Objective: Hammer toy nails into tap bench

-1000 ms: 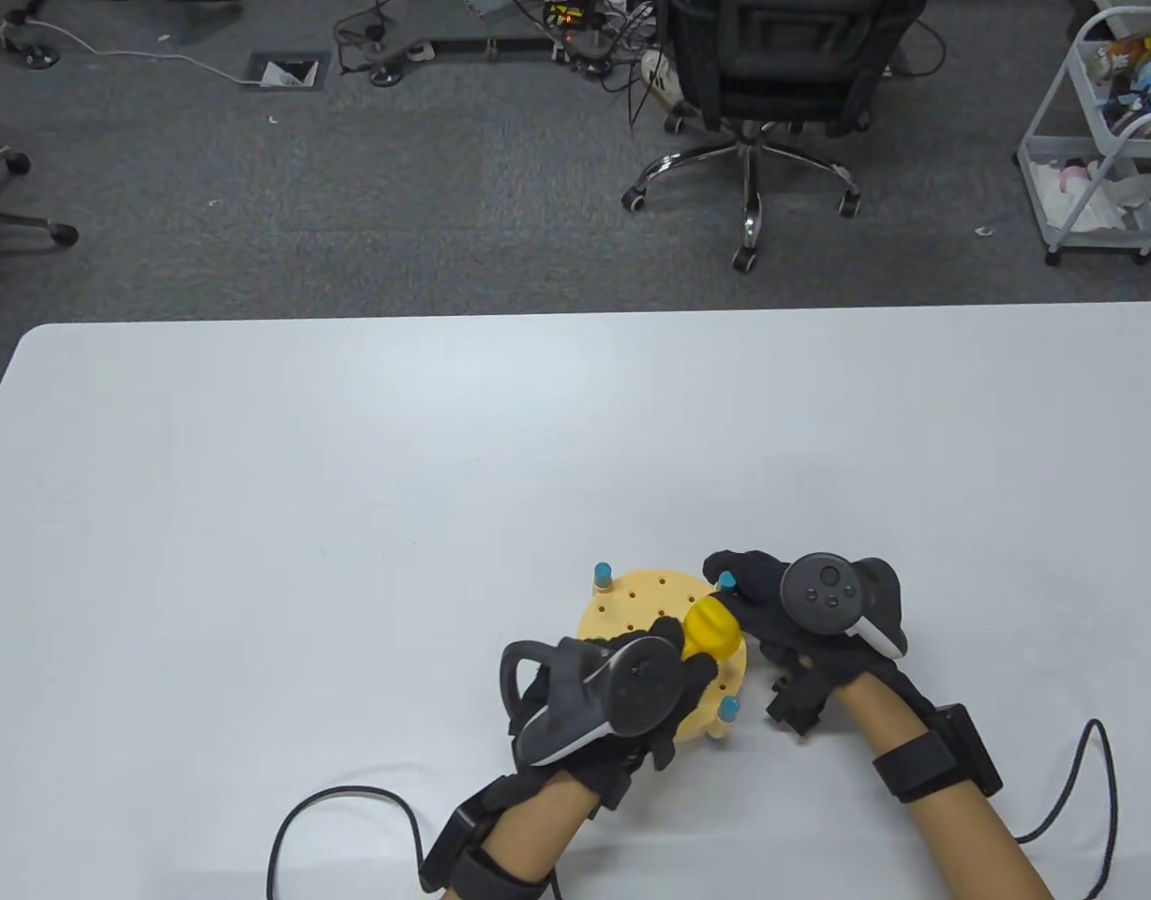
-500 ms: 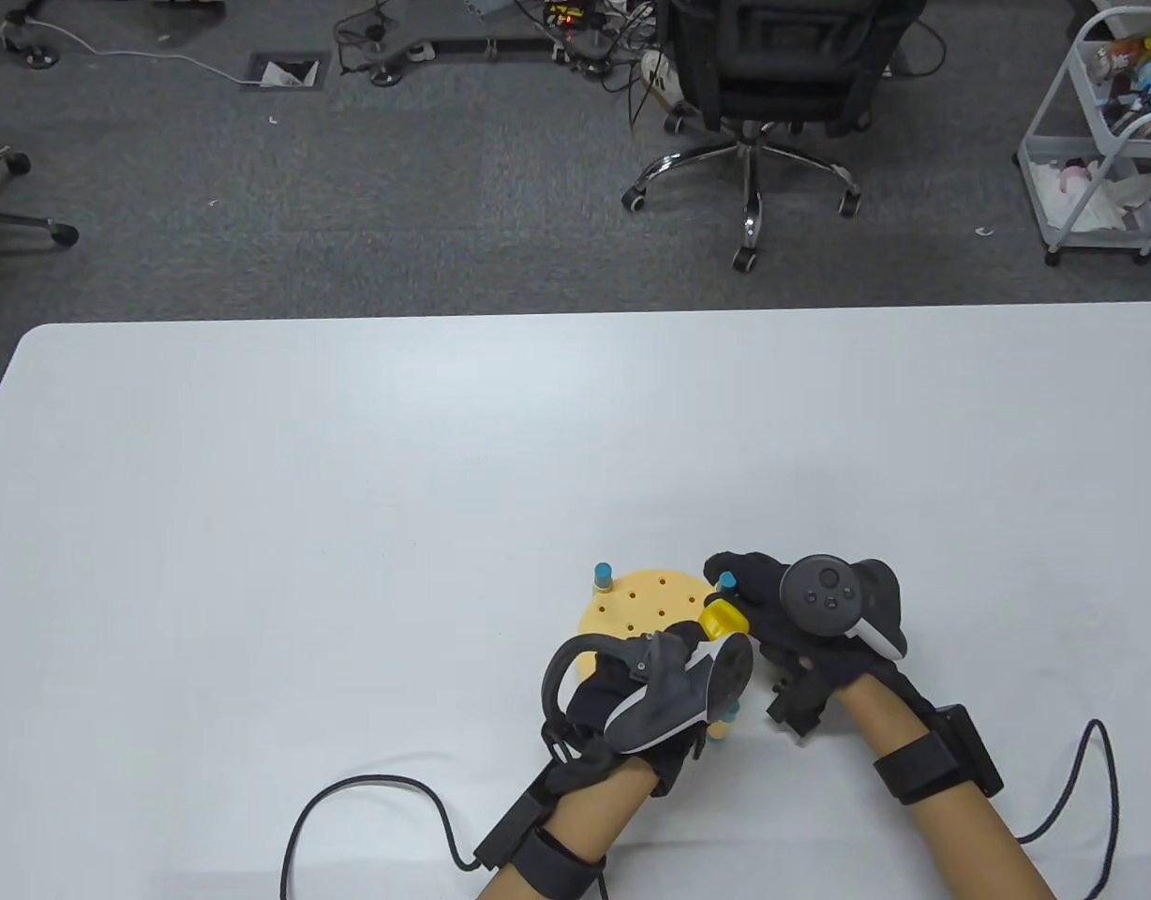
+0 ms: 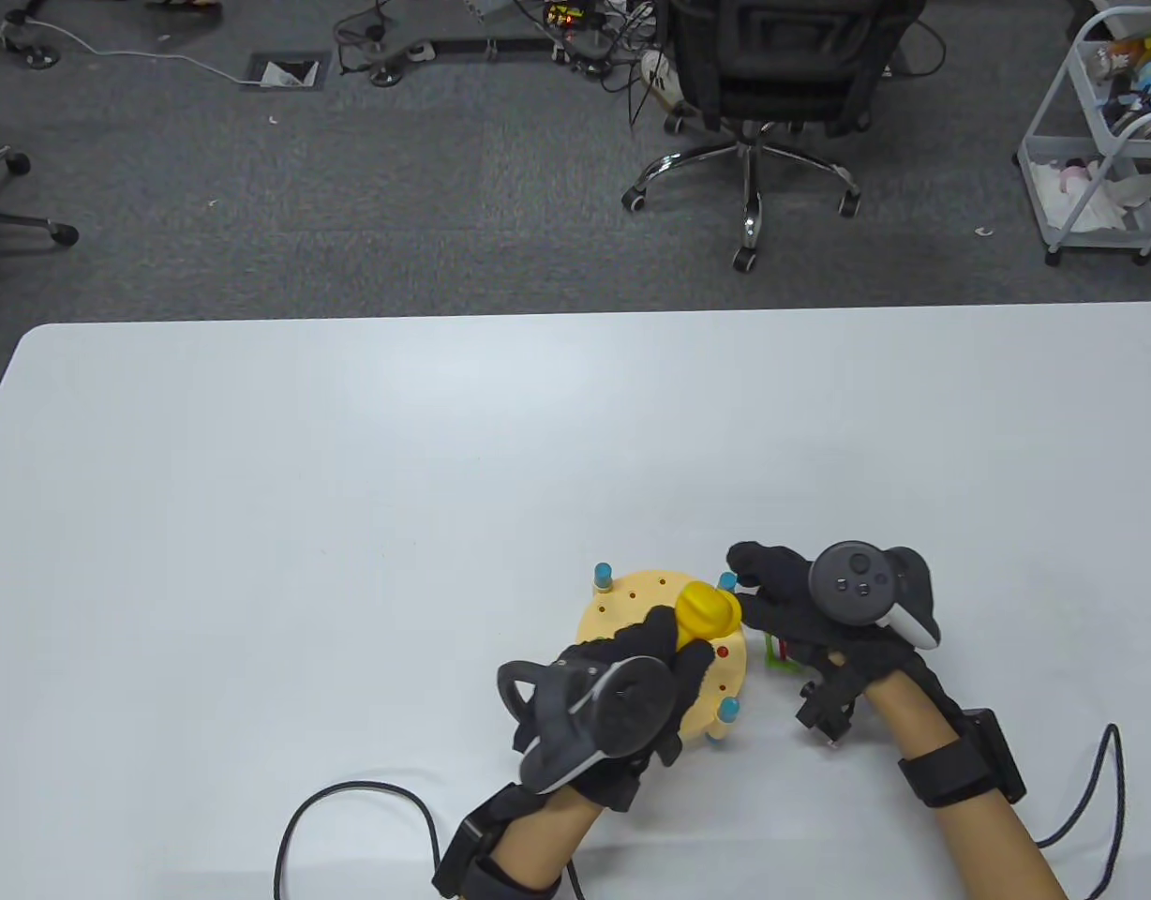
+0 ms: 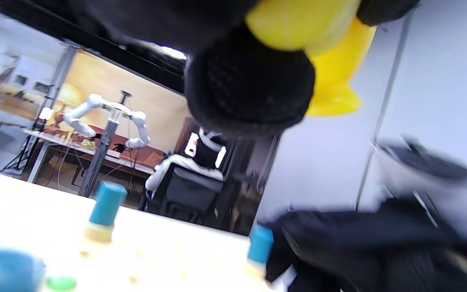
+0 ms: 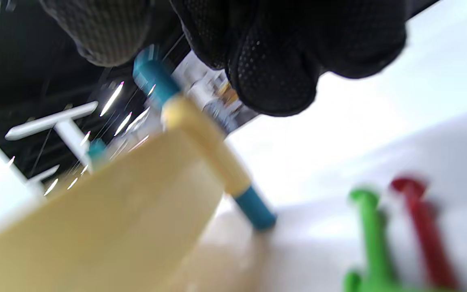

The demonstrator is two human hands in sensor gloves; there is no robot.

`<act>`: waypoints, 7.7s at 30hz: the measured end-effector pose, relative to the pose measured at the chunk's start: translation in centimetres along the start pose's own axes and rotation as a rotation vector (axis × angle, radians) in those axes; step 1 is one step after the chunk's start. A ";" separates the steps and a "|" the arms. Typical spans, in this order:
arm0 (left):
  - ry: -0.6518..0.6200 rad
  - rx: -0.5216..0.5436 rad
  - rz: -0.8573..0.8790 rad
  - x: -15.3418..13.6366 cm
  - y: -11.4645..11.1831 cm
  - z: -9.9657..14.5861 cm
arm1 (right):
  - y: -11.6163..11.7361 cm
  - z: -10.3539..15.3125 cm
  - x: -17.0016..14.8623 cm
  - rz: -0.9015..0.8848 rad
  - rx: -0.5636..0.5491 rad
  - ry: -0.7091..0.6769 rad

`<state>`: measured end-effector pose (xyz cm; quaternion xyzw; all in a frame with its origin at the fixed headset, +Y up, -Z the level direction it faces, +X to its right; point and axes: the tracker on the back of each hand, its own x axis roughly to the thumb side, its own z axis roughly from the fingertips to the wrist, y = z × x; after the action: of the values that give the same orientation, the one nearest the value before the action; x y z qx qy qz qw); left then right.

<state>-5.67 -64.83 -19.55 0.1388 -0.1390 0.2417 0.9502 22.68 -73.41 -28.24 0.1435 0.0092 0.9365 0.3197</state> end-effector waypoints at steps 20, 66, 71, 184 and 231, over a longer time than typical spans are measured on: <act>0.394 -0.022 0.230 -12.5 0.5 -0.3 | 4.4 1.0 -0.6 0.673 0.075 0.289; 0.385 -0.072 0.198 -12.3 -0.1 -0.4 | 6.4 0.4 1.1 0.858 0.083 0.470; 0.378 -0.089 0.188 -12.1 -0.2 -0.4 | 6.3 0.3 0.5 0.823 0.083 0.415; -0.074 -0.353 -0.721 2.7 -5.0 -3.7 | 4.4 -0.3 1.0 0.059 -0.039 0.047; 0.360 -0.081 0.093 -11.6 1.0 1.6 | 6.7 0.2 1.4 0.673 0.143 0.076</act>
<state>-16.24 -69.41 -21.76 0.0486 0.0172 0.3007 0.9523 17.74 -77.90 -26.97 0.1256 0.0388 0.9912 -0.0184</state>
